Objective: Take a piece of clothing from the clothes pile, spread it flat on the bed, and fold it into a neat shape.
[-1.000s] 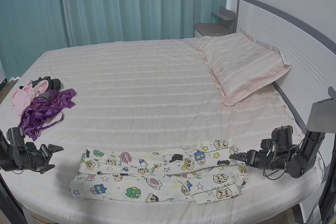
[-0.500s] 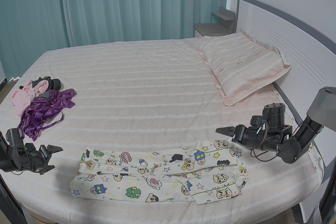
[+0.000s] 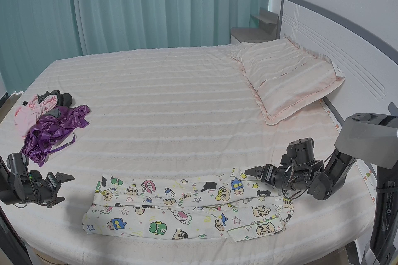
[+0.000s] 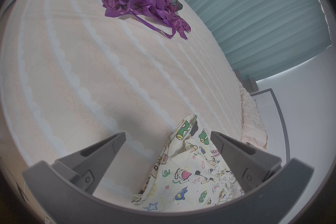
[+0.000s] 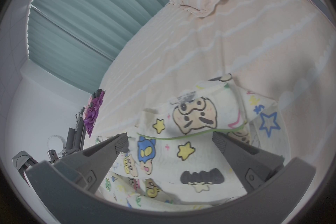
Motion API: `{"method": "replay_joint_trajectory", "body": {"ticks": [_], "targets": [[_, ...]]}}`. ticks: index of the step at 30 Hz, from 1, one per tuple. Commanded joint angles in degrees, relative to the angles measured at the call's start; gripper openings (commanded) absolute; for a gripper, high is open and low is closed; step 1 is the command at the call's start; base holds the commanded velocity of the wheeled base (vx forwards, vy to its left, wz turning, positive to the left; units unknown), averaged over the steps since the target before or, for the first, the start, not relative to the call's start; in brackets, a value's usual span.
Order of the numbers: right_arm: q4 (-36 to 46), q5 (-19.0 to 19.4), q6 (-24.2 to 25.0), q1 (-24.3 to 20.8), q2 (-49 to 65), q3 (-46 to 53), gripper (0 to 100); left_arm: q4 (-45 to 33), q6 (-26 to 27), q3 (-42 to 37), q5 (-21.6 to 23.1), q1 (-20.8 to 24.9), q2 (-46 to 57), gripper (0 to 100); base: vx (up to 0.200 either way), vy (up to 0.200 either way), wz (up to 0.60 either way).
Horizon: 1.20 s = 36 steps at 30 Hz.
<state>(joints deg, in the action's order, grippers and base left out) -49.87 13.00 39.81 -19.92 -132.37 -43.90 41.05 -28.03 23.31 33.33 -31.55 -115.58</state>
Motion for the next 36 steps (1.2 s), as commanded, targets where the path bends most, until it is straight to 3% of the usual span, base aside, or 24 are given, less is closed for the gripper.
{"method": "replay_joint_trajectory", "body": {"ticks": [1, 10, 14, 18, 23, 29, 36], "targets": [[-0.14, -0.16, 0.00, 0.76, -2.46, 0.22, 100, 0.00, -0.01, -0.28, -0.02, 0.00, 0.09, 100, 0.000, 0.000, 0.00], [-0.67, -0.16, 2.02, 0.58, 7.91, 3.38, 100, 0.00, -0.10, -2.74, -0.11, 2.11, 1.67, 100, 0.000, 0.000, 0.00], [-0.49, -0.43, 5.98, 0.85, 17.40, 8.74, 100, -0.35, -0.10, -3.97, -0.19, 3.69, 3.61, 100, 0.000, 0.000, 0.00], [-0.75, -4.91, 9.32, 0.85, 22.85, 15.95, 100, -0.18, -0.01, -5.29, -0.11, 4.65, 3.96, 100, 0.000, 0.000, 0.00], [-1.28, -6.14, 12.57, 0.85, 23.03, 19.90, 100, -0.18, -0.01, -6.08, -0.19, 5.80, 3.87, 100, -0.040, 0.000, 0.00], [-4.18, -6.14, 12.39, 0.76, 21.54, 20.17, 100, -0.18, -0.01, -6.87, -0.19, 6.59, 3.87, 100, -0.200, 0.000, 0.00], [-6.38, -6.14, 12.30, 0.76, 20.83, 22.28, 100, -0.35, -0.10, -7.31, -0.37, 8.35, 3.78, 100, 0.000, 0.000, 0.00]]}}
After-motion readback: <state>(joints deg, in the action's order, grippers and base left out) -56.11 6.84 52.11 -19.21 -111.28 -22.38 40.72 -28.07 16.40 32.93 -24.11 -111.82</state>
